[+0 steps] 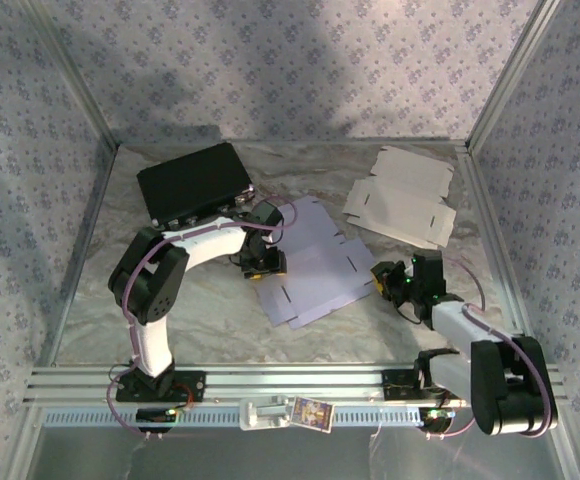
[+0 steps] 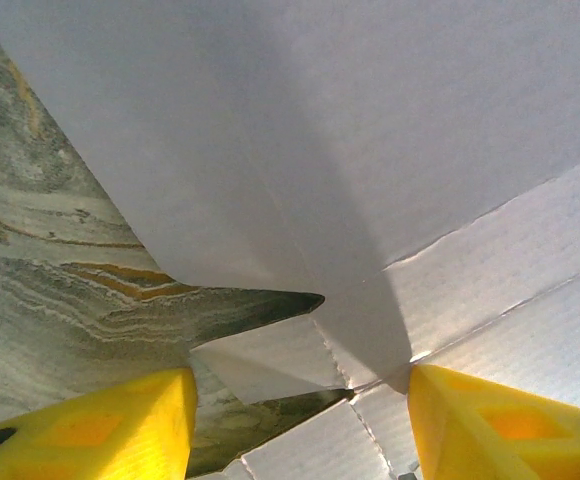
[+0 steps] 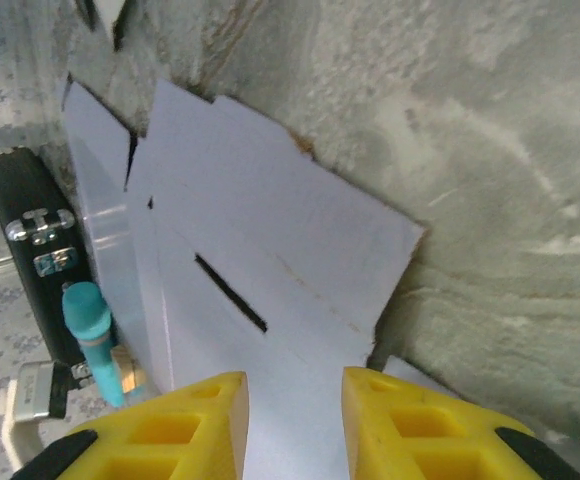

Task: Fold the paper box

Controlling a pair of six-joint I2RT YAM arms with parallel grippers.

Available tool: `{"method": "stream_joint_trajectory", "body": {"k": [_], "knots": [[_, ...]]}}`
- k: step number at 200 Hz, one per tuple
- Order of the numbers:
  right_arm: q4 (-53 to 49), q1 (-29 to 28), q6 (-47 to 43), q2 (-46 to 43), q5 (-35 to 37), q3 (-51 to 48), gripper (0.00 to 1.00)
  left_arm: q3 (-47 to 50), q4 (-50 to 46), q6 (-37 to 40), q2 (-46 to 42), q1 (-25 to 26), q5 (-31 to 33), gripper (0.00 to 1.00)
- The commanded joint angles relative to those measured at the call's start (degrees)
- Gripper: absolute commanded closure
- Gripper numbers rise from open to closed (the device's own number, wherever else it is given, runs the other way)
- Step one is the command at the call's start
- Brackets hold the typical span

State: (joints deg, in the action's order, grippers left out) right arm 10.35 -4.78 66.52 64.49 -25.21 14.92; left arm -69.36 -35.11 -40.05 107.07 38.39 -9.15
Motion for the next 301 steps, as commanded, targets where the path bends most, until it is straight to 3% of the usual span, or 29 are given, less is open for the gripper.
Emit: {"method": "stream_joint_trajectory", "body": {"k": [1,51,86,212,263,301], "knots": [[-0.7,0.9,-2.3,4.4,-0.1,1.9,0.68,-0.8,-1.1,0.6,1.5,1.2,-1.1,0.42],[3.2,2.6,-4.1,12.3,-2.4,5.1,0.68,-1.2,-1.0,0.6,1.5,1.2,-1.5,0.4],[12.7,1.9,-2.5,18.1,-5.9,5.8,0.68,-1.0,-0.3,1.2,1.9,1.1,-2.6,0.39],[24.4,1.5,0.2,22.8,-7.6,8.9,0.71,-1.4,-0.8,2.5,2.7,0.7,-3.9,0.4],[24.2,-0.8,-0.2,23.7,-6.1,9.7,0.79,-1.3,-1.0,3.1,2.5,0.4,-3.9,0.4],[21.1,-1.7,-1.0,22.0,-3.9,10.4,0.93,-1.2,-1.2,3.2,2.2,0.3,-3.9,0.4]]}}
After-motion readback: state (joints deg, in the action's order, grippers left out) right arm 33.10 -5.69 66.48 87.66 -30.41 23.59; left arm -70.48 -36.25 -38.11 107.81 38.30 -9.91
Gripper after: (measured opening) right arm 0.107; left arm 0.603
